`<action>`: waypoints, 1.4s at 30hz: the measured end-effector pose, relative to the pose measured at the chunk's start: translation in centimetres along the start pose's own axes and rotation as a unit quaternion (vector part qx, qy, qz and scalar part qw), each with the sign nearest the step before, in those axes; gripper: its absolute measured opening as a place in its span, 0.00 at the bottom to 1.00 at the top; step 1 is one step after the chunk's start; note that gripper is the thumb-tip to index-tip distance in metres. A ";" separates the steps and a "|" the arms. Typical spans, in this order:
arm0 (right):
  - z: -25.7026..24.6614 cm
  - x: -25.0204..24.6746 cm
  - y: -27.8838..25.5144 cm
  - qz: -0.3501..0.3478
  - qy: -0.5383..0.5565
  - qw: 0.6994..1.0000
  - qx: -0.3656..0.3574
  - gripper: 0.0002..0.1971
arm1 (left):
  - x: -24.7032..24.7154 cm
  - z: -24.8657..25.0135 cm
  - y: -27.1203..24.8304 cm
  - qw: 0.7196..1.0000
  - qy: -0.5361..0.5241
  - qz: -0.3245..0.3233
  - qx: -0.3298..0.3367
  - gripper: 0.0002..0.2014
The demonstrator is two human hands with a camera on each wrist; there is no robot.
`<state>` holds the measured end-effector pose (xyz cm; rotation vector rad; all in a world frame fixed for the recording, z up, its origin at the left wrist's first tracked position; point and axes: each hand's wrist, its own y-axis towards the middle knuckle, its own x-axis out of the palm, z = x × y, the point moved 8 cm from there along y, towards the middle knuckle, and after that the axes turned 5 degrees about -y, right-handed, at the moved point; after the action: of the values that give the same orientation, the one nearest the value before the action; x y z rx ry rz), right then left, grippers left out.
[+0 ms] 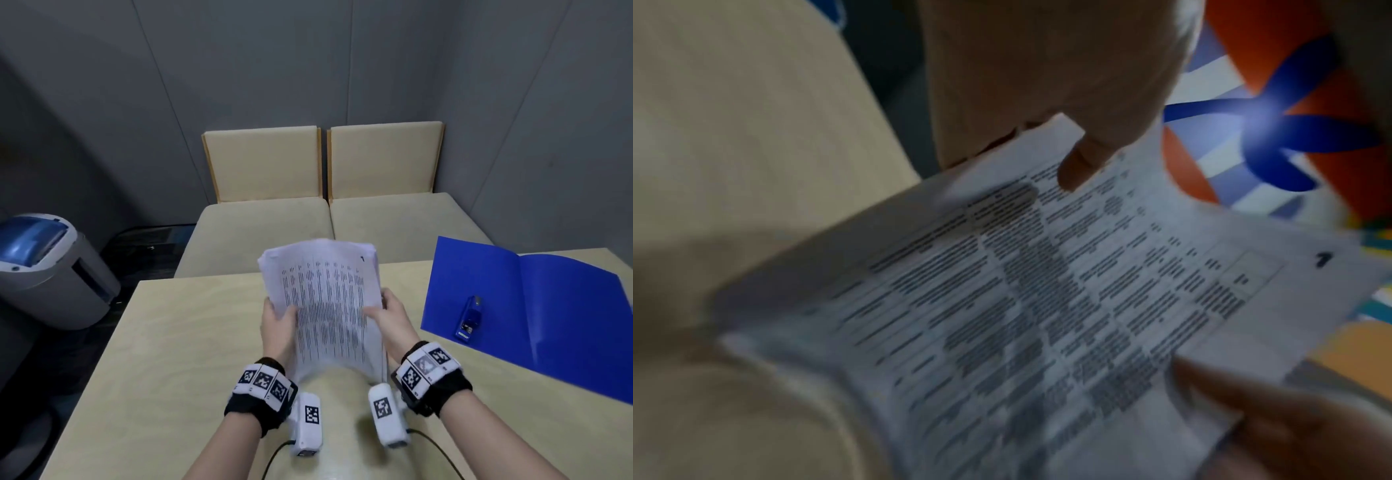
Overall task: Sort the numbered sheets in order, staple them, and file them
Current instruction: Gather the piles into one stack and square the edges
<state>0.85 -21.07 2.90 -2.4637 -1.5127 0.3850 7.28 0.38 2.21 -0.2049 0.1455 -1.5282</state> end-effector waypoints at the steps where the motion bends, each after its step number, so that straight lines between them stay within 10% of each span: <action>1: -2.0 0.0 -0.4 -0.006 0.026 0.999 -0.037 0.14 | 0.4 1.8 -0.5 0.999 -0.006 -0.005 0.042 0.12; 5: -6.2 0.1 -1.8 -0.025 0.063 0.989 -0.130 0.18 | 1.5 4.3 -2.0 0.992 0.003 -0.014 0.125 0.16; 18: -5.2 -0.9 -0.9 0.036 0.093 0.989 -0.106 0.20 | 1.1 5.1 -1.1 0.989 0.051 0.005 0.139 0.18; 24: -6.6 -1.7 -1.2 0.080 -0.084 0.973 -0.201 0.28 | 1.0 5.6 -0.9 0.990 0.005 -0.005 0.141 0.23; 32: -8.6 -0.8 -2.9 0.132 -0.355 0.851 -0.364 0.44 | 1.3 7.4 -0.1 0.991 -0.032 0.050 0.116 0.27; 42: -8.4 -1.6 -2.9 0.156 -0.297 0.871 -0.358 0.32 | 1.5 7.8 1.0 0.988 -0.009 0.093 0.125 0.12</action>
<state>0.58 -21.64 11.94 -3.4332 -1.6834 0.8315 10.08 -0.72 9.68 -0.0049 -0.0407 -1.3448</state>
